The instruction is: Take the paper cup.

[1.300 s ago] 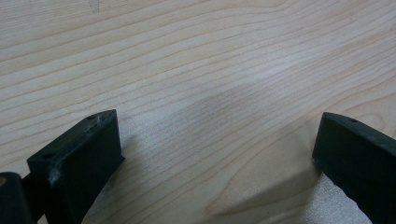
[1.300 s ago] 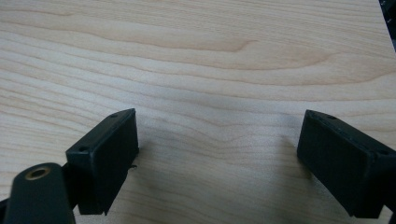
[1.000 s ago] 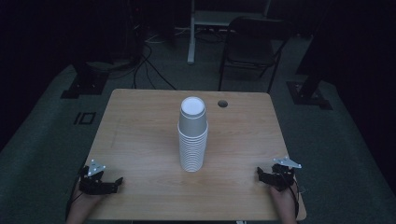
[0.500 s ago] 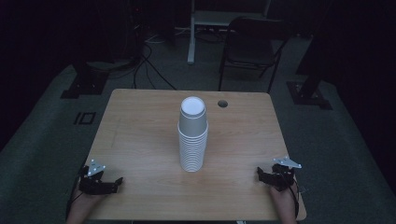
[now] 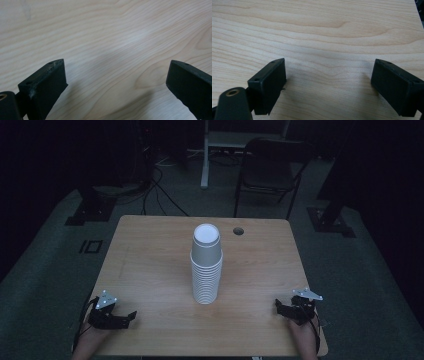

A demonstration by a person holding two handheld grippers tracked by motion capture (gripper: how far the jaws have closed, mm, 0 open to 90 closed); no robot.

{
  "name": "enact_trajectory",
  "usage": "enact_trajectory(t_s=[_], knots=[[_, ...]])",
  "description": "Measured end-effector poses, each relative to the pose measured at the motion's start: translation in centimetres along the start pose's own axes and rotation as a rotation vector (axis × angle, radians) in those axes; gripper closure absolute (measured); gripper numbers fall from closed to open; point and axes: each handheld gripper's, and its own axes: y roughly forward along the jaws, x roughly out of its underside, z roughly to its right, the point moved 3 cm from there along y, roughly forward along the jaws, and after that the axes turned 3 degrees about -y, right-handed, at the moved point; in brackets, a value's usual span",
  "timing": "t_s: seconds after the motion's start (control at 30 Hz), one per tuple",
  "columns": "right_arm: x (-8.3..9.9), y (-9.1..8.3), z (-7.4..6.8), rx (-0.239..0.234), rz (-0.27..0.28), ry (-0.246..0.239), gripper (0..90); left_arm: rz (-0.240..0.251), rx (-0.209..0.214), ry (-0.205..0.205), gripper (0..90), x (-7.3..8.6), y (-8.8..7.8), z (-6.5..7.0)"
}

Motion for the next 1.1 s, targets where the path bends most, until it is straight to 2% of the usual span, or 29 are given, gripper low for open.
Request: enact_trajectory(t_s=[0.13, 0.3, 0.33, 0.63, 0.73, 1.03, 1.1], knots=[[0.0, 0.0, 0.0, 0.0, 0.0, 0.0, 12.1, 0.004, 0.028, 0.031, 3.2, -0.7, -0.1, 0.9], [0.0, 0.0, 0.0, 0.0, 0.0, 0.0, 12.1, 0.016, 0.056, 0.042, 3.2, -1.3, 0.1, 1.6], [0.0, 0.0, 0.0, 0.0, 0.0, 0.0, 12.1, 0.016, 0.075, 0.039, 3.2, -1.5, 0.1, 1.8], [0.0, 0.0, 0.0, 0.0, 0.0, 0.001, 12.1, 0.036, 0.11, 0.097, 3.2, -3.4, 0.1, 3.4], [0.0, 0.0, 0.0, -0.001, 0.0, 0.0, 12.1, 0.042, 0.125, 0.102, 3.2, -4.0, 0.0, 3.7], [0.0, 0.0, 0.0, -0.001, 0.001, 0.001, 12.1, 0.059, 0.169, 0.15, 3.2, -5.6, 0.0, 5.0], [0.0, 0.0, 0.0, -0.002, 0.001, 0.0, 12.1, 0.067, 0.18, 0.171, 3.2, -6.3, -0.1, 5.7]])
